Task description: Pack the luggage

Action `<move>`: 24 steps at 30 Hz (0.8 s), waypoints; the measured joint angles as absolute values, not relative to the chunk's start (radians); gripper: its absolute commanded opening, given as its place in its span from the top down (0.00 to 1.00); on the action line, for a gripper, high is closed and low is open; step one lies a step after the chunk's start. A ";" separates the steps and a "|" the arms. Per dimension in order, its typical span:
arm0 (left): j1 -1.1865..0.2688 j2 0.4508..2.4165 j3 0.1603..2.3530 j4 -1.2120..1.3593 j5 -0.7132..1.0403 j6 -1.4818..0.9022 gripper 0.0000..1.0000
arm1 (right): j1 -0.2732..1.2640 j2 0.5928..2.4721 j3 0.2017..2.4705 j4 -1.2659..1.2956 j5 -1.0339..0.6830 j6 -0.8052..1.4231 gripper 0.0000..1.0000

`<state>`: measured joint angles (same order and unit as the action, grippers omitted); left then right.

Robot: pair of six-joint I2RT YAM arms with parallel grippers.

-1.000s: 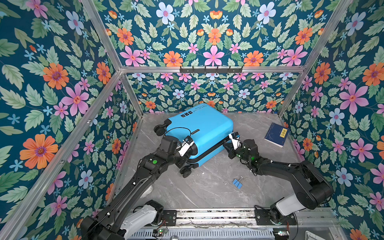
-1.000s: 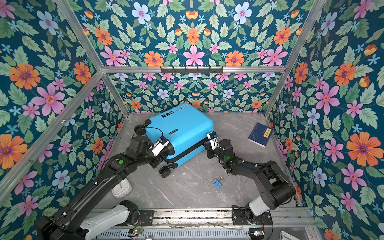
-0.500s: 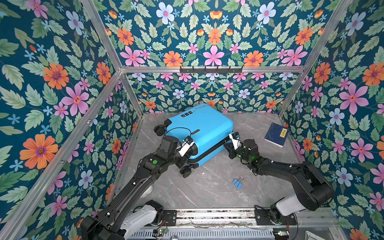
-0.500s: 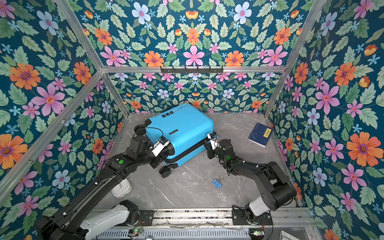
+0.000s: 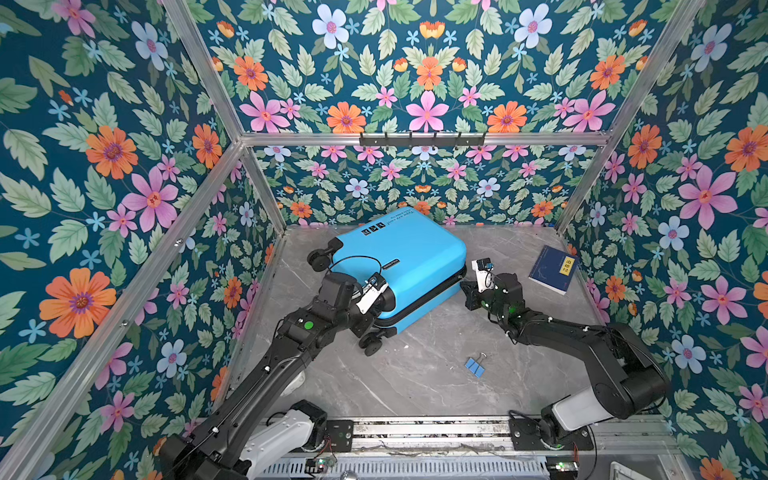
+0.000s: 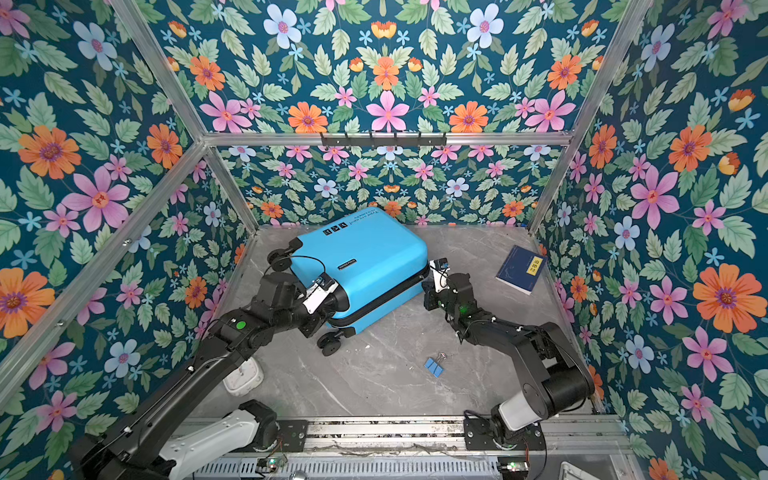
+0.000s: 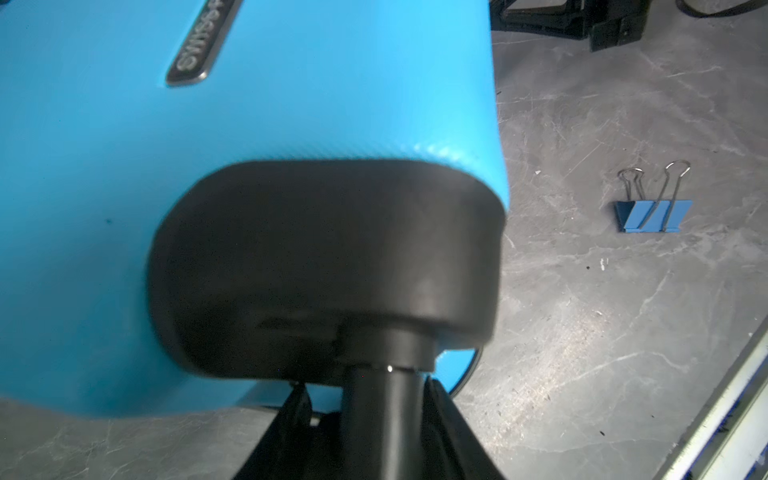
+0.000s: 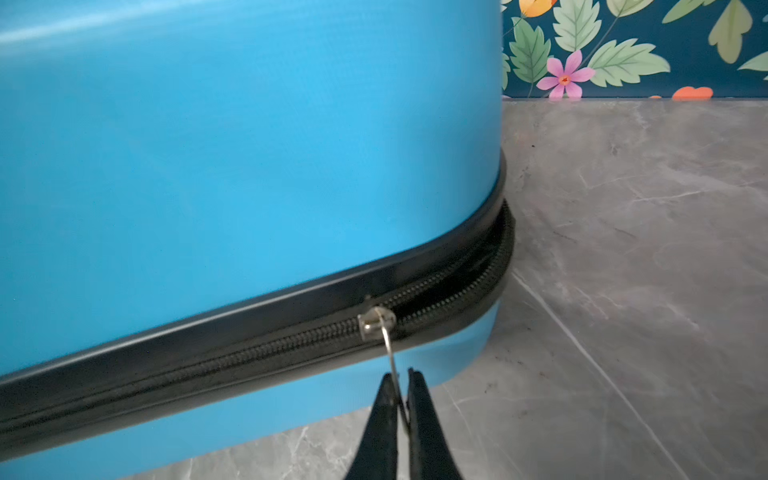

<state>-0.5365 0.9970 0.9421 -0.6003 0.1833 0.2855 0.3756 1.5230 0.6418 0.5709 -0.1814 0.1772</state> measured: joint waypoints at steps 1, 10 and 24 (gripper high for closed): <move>-0.537 0.997 0.942 -0.600 0.183 0.286 1.00 | 0.376 1.523 0.645 0.565 -0.182 0.185 1.00; -0.537 0.992 0.937 -0.600 0.187 0.282 1.00 | 0.349 1.550 0.700 0.521 -0.182 0.213 1.00; -0.537 0.967 0.918 -0.569 0.205 0.274 1.00 | 0.297 1.627 0.807 0.467 -0.235 0.257 1.00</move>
<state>-0.5369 0.9668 0.9184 -0.5686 0.2054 0.2745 0.2970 1.6268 0.8066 0.4667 -0.2348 0.2569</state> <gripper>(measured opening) 0.437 0.051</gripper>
